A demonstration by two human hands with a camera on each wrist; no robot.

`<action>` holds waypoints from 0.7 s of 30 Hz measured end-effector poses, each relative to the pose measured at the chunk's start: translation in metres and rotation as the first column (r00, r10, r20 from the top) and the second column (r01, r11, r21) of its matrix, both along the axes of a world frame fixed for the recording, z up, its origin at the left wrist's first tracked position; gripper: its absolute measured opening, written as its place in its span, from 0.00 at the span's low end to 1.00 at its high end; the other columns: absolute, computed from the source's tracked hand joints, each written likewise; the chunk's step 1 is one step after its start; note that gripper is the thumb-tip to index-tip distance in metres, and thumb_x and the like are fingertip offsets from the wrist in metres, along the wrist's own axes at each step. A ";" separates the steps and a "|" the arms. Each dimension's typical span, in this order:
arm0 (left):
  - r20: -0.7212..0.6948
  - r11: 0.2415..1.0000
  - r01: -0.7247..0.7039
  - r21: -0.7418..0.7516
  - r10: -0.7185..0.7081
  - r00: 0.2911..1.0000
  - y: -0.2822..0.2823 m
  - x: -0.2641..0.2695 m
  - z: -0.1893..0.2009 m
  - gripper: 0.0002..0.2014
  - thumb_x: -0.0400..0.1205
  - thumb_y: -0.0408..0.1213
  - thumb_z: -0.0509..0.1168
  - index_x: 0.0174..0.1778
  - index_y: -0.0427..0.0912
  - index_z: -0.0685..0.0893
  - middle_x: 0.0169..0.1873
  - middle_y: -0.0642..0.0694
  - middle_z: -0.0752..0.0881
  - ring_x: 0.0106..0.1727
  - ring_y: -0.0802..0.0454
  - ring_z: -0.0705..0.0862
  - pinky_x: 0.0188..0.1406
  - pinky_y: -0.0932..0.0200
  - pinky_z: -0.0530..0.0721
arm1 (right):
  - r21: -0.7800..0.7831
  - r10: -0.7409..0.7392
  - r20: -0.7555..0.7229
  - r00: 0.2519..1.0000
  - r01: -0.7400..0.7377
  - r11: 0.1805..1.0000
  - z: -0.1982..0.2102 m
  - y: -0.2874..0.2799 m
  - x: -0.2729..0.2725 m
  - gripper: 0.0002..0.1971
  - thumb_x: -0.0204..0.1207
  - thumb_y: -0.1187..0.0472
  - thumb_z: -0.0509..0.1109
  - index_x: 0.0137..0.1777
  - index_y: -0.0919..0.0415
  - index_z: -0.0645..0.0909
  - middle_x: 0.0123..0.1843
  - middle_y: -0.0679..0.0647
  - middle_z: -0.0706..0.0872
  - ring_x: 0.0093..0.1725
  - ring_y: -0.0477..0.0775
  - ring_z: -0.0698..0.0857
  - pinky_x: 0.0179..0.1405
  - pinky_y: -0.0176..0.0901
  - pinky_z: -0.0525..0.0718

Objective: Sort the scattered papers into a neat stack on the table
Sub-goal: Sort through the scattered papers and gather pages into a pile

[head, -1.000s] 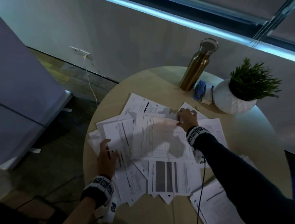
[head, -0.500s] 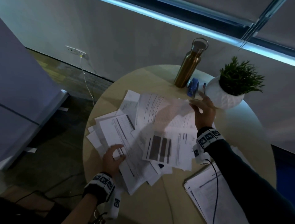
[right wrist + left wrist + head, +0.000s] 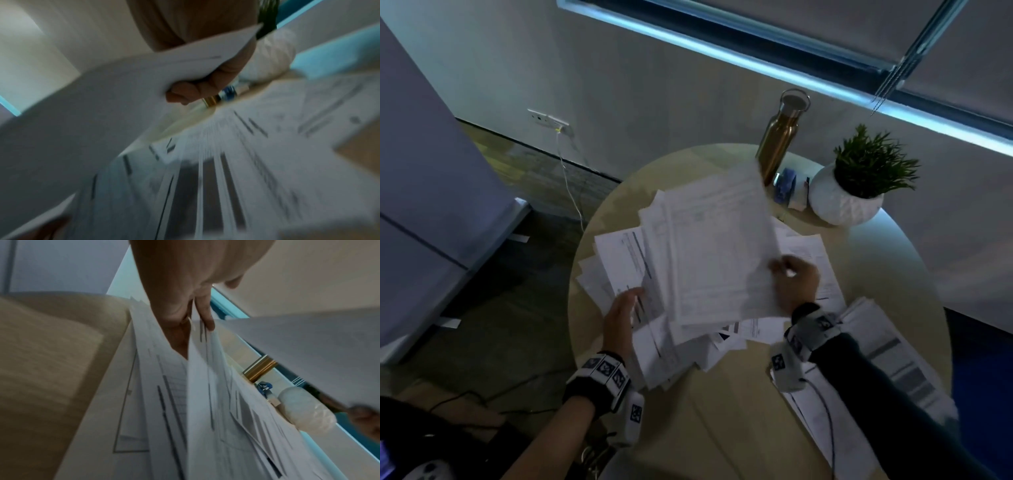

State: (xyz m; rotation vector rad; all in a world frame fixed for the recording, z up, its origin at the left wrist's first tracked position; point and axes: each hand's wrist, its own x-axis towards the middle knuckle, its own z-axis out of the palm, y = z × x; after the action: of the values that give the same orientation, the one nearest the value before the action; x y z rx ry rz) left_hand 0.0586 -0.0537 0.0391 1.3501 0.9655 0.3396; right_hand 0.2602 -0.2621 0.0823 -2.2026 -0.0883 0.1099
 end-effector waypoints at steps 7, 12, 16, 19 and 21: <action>-0.088 0.999 0.035 0.021 -0.033 0.996 -0.004 -0.014 0.012 0.18 0.76 0.36 0.71 0.62 0.39 0.82 0.53 0.43 0.86 0.57 0.43 0.85 0.52 0.55 0.81 | 0.026 0.238 -0.350 0.906 -0.244 0.969 -0.059 0.037 -0.086 0.07 0.74 0.63 0.70 0.39 0.67 0.80 0.40 0.62 0.85 0.42 0.55 0.82 0.34 0.34 0.75; -0.126 0.992 0.069 -0.104 -0.082 0.989 0.020 -0.050 0.030 0.10 0.74 0.41 0.73 0.51 0.46 0.86 0.49 0.43 0.89 0.52 0.41 0.87 0.49 0.45 0.86 | 0.229 0.344 -0.482 0.806 -0.263 0.937 -0.063 0.046 -0.097 0.34 0.65 0.49 0.80 0.67 0.62 0.73 0.61 0.55 0.82 0.60 0.55 0.82 0.56 0.44 0.81; -0.133 0.961 0.223 -0.164 -0.245 0.960 0.034 -0.079 0.053 0.09 0.75 0.38 0.71 0.51 0.47 0.83 0.48 0.44 0.88 0.47 0.48 0.87 0.32 0.60 0.82 | 0.306 0.467 -0.499 0.730 -0.356 0.883 -0.056 0.051 -0.100 0.47 0.53 0.34 0.81 0.72 0.54 0.72 0.68 0.50 0.82 0.67 0.50 0.81 0.70 0.57 0.78; -0.160 0.952 0.262 -0.158 -0.286 0.945 0.046 -0.090 0.049 0.16 0.74 0.38 0.72 0.57 0.43 0.83 0.52 0.41 0.88 0.51 0.46 0.87 0.38 0.56 0.86 | 0.379 0.460 -0.621 0.635 -0.271 0.885 -0.037 0.056 -0.107 0.49 0.59 0.32 0.75 0.76 0.60 0.68 0.73 0.52 0.77 0.70 0.54 0.77 0.73 0.55 0.74; -0.193 0.961 0.264 -0.084 -0.275 0.942 0.046 -0.088 0.044 0.26 0.72 0.35 0.74 0.66 0.43 0.76 0.56 0.44 0.85 0.54 0.49 0.84 0.52 0.48 0.84 | 0.419 0.518 -0.624 0.585 -0.309 0.854 -0.030 0.059 -0.112 0.38 0.67 0.39 0.73 0.73 0.57 0.70 0.68 0.51 0.80 0.61 0.50 0.82 0.62 0.49 0.81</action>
State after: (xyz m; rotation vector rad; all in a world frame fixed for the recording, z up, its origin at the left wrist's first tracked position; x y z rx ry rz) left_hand -0.0291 -0.0074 0.0829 1.4632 0.9342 -0.0355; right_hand 0.1478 -0.2034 0.0520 -1.6746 -0.1698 1.1703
